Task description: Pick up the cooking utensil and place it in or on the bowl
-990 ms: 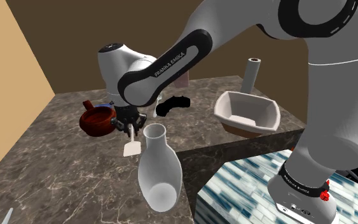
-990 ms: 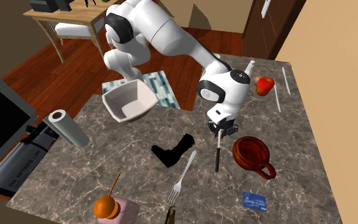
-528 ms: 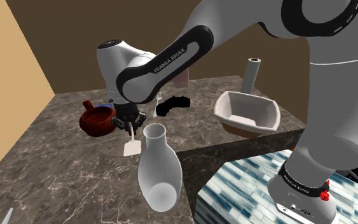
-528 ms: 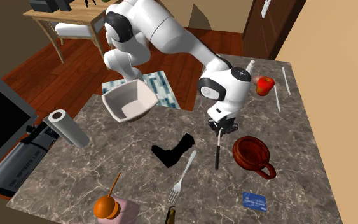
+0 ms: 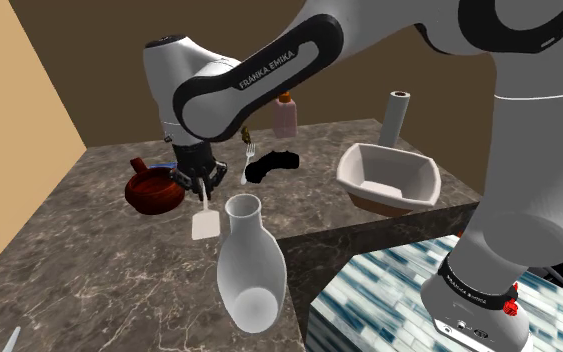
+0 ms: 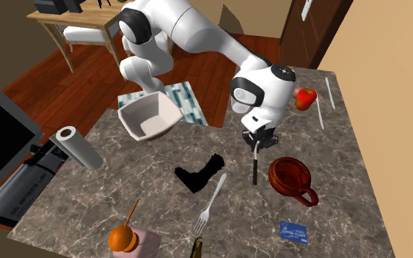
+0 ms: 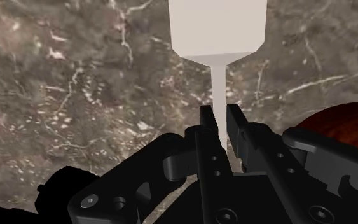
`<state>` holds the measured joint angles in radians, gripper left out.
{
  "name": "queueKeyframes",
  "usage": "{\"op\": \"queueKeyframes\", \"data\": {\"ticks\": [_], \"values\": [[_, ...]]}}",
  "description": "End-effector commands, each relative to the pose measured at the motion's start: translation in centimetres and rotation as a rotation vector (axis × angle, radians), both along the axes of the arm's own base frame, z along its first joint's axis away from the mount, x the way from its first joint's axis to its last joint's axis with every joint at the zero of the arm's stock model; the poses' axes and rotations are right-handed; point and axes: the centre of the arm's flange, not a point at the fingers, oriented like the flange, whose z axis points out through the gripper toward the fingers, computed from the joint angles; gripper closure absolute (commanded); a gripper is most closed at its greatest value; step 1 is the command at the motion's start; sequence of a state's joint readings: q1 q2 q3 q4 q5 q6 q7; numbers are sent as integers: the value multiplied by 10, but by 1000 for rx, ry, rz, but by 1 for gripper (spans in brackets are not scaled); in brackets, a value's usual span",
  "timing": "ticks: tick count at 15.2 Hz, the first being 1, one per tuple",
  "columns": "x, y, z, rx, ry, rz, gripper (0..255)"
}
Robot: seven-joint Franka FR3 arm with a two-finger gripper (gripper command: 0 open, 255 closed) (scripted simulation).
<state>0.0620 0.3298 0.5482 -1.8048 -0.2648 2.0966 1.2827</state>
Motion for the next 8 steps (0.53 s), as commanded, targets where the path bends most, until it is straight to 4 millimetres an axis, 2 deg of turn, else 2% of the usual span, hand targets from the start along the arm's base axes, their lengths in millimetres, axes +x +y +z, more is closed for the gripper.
{"op": "queueKeyframes", "data": {"ticks": [1, 8], "values": [[0, 0, 10, 0, 0, 0, 255], [0, 0, 47, 0, 0, 0, 255]]}}
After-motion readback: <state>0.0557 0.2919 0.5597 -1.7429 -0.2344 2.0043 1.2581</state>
